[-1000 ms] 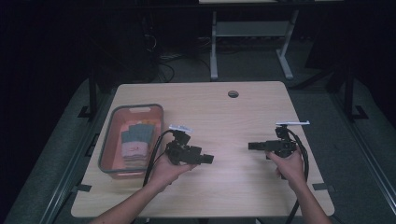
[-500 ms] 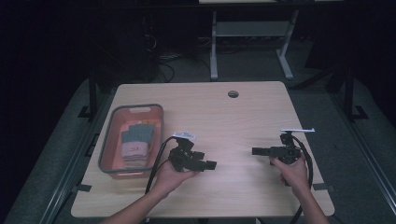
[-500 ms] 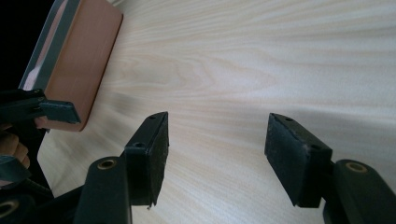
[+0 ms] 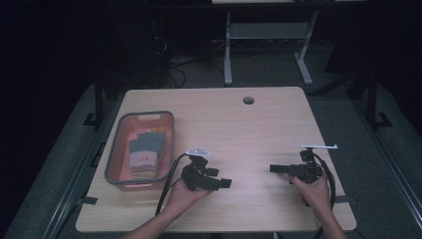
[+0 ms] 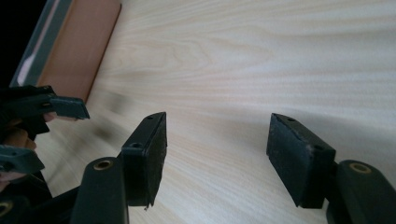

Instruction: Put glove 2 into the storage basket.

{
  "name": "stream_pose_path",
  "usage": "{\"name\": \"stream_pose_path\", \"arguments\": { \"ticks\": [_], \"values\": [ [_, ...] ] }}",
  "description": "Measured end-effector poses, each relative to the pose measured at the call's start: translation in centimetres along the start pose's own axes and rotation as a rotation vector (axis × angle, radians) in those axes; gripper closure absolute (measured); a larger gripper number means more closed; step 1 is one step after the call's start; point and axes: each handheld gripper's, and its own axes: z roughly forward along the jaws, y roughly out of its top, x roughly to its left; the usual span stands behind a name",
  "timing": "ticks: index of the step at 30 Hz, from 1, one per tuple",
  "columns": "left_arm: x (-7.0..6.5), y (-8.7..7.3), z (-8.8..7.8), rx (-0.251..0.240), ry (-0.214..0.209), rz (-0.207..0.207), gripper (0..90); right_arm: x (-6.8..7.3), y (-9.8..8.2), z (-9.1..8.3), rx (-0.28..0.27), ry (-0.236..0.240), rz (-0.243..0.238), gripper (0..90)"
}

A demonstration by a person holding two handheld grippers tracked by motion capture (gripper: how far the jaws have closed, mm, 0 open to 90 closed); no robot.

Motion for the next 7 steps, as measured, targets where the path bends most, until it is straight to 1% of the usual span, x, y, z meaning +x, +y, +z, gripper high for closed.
{"name": "stream_pose_path", "arguments": {
  "ticks": [1, 3, 5, 6, 7],
  "values": [
    [0.0, -0.1, 0.0, 0.001, -0.001, -0.001, 23.5, -0.1, -0.2, 0.0, -0.005, 0.003, 0.002, 36.9],
    [-0.2, -0.4, 0.0, -0.002, 0.006, 0.013, 23.5, -0.1, -0.7, -0.2, -0.007, 0.004, -0.001, 36.5],
    [-0.4, -0.6, -0.2, -0.012, 0.010, 0.020, 23.6, -0.2, -1.1, -0.4, -0.014, 0.018, 0.005, 36.5],
    [-0.5, -0.7, -0.3, -0.016, 0.016, 0.031, 23.8, -0.3, -1.4, -0.6, -0.027, 0.029, 0.003, 36.1],
    [-0.5, -0.8, -0.3, -0.014, 0.013, 0.031, 23.8, -0.3, -1.7, -0.9, -0.038, 0.033, 0.001, 35.4]
  ]
}}
